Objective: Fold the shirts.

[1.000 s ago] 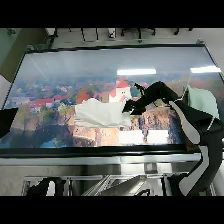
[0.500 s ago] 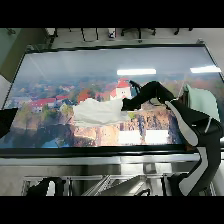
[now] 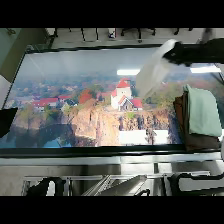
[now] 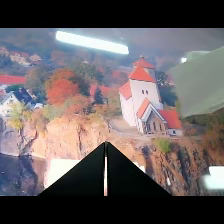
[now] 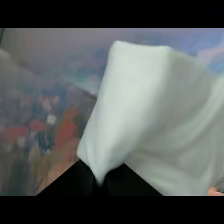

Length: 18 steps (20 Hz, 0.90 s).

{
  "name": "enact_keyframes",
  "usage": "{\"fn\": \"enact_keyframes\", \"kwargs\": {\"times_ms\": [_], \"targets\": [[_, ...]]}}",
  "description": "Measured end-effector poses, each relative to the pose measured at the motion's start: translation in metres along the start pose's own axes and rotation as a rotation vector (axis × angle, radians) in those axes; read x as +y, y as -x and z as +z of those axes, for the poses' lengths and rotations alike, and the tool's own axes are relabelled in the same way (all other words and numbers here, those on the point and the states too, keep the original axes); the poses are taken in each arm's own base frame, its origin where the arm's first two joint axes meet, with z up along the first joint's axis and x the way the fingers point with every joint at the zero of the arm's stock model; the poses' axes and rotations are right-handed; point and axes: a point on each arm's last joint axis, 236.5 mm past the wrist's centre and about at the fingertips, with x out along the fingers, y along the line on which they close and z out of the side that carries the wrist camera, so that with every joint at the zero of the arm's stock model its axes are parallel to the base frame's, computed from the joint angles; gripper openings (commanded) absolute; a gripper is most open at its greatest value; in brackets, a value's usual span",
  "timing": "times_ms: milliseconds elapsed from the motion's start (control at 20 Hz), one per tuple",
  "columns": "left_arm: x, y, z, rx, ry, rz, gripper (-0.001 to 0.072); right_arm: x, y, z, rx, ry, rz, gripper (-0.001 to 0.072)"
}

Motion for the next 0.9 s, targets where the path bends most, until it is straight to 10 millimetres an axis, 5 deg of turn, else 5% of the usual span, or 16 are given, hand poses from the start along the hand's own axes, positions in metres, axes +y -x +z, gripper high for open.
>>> {"fn": "enact_keyframes", "kwargs": {"times_ms": [150, 300, 550, 750, 800, 850, 900], "targets": [[0.0, 0.0, 0.0, 0.0, 0.0, 0.0, 0.0014, -0.051, 0.08, 0.036, -0.14, -0.136, -0.11, 0.0014], [0.0, 0.0, 0.0, 0.0, 0.0, 0.0, 0.0013, -0.101, 0.15, 0.034, -0.195, -0.288, -0.248, 0.0013], [0.0, 0.0, 0.001, -0.003, 0.0, 0.0, 0.0014, -0.154, 0.223, -0.031, -0.102, -0.481, -0.543, 0.0015], [0.0, 0.0, 0.001, -0.005, -0.005, 0.0, 0.0013, -0.162, 0.246, -0.107, 0.053, -0.622, -0.684, 0.0044], [0.0, 0.0, 0.001, -0.005, -0.008, 0.0, 0.0014, -0.164, 0.249, -0.125, 0.087, -0.654, -0.715, 0.0259], [0.0, 0.0, 0.001, -0.005, -0.01, 0.0, 0.0013, -0.166, 0.252, -0.141, 0.118, -0.682, -0.742, 0.0642], [0.0, 0.0, 0.0, -0.001, -0.017, 0.0, 0.0013, -0.169, 0.255, -0.157, 0.15, -0.71, -0.777, 0.0706]]}}
